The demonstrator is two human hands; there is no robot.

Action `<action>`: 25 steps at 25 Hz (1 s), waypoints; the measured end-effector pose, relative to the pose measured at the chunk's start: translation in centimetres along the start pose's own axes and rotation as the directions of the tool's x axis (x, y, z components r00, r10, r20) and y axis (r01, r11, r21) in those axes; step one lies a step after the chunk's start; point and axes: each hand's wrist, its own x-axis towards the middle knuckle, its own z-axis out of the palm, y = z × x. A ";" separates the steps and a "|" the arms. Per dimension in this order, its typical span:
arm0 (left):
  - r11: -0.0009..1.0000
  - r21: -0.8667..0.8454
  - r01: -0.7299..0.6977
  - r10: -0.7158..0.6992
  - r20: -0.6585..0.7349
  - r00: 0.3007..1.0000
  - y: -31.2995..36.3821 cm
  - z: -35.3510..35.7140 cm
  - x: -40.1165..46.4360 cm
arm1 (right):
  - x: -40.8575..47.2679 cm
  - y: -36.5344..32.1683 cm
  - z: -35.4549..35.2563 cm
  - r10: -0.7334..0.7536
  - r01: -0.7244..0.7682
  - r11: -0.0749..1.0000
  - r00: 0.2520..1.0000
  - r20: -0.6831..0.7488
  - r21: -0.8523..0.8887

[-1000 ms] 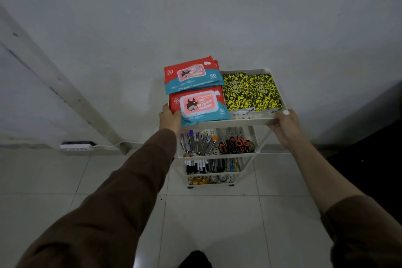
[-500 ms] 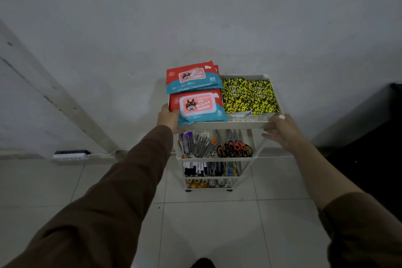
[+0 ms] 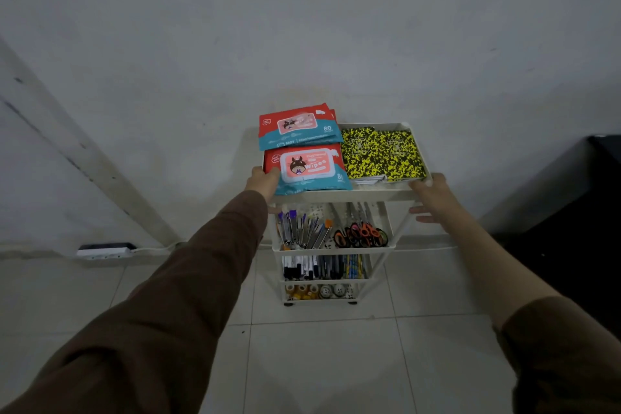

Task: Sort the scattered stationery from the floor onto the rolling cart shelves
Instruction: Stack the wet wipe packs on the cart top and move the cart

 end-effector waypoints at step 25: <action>0.993 0.094 -0.075 0.083 -0.080 0.993 1.4 1.0 -0.2 | -0.6 -2.3 -1.2 -0.050 0.044 0.982 0.998 -0.027 -0.183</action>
